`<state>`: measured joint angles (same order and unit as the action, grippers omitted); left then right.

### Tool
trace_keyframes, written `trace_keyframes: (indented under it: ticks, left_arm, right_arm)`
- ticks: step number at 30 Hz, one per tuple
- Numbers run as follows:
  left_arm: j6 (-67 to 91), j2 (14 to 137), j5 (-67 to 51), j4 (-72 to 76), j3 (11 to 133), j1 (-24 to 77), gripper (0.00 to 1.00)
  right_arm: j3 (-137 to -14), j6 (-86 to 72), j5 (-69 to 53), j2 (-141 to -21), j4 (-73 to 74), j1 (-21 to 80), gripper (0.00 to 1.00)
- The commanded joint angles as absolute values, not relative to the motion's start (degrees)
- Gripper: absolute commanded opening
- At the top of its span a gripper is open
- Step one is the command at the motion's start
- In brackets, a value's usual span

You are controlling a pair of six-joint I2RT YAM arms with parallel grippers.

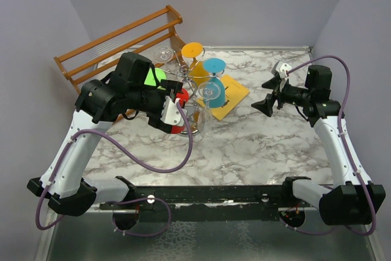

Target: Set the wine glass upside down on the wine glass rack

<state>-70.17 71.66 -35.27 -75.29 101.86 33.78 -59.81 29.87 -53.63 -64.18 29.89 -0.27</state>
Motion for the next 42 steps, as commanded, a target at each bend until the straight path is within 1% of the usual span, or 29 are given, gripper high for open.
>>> trace_keyframes:
  ticks: [1,3,4,14,18,21,24,27,31,34,38,40,42]
  left_arm:
    - [-69.4,70.8,-39.0,-75.3,101.2,34.0,0.87]
    - [-68.6,70.8,-39.4,-74.8,100.9,34.0,0.98]
    - [-68.4,70.6,-39.7,-74.6,100.8,34.0,0.99]
    - [-65.1,68.2,-41.5,-71.5,99.0,34.0,0.99]
    - [-55.6,66.2,-39.6,-66.4,98.5,34.0,0.99]
    - [-48.5,64.1,-36.0,-62.4,98.0,33.9,0.99]
    - [-41.5,61.5,-30.4,-58.6,97.9,33.2,0.99]
    - [-37.3,58.8,-24.8,-55.4,97.8,31.6,0.99]
    - [-34.0,55.6,-16.8,-50.7,97.1,29.4,0.99]
    - [-28.2,54.1,-5.1,-44.0,94.2,26.8,0.99]
    - [-22.4,52.3,16.3,-32.7,87.0,21.2,0.99]
    - [-21.0,51.0,21.8,-27.6,83.7,18.4,0.99]
    - [-18.0,49.1,23.4,-24.5,81.1,15.8,0.99]
  right_arm:
    - [-59.2,30.4,-52.8,-63.4,29.2,-0.2,0.91]
    - [-59.2,30.4,-52.8,-63.3,29.1,-0.2,0.91]
    - [-59.2,30.5,-52.9,-63.4,29.1,-0.2,0.91]
    - [-60.1,30.5,-52.5,-64.0,29.8,-0.2,0.91]
    - [-62.0,31.1,-49.9,-64.8,30.9,-0.2,0.91]
    - [-64.1,31.2,-46.4,-65.6,31.9,-0.2,0.91]
    - [-66.0,28.9,-41.5,-66.5,31.6,-0.2,0.94]
    - [-69.2,23.6,-35.3,-68.4,31.2,-0.2,1.00]
    - [-72.5,18.7,-28.4,-71.1,30.8,-0.2,1.00]
    - [-73.7,14.8,-22.3,-72.2,29.2,-0.2,1.00]
    - [-76.7,12.0,-15.9,-73.4,29.3,-0.2,1.00]
    - [-78.8,11.5,-13.8,-74.1,30.5,-0.1,1.00]
    - [-80.3,11.4,-12.4,-74.0,30.8,-0.2,1.00]
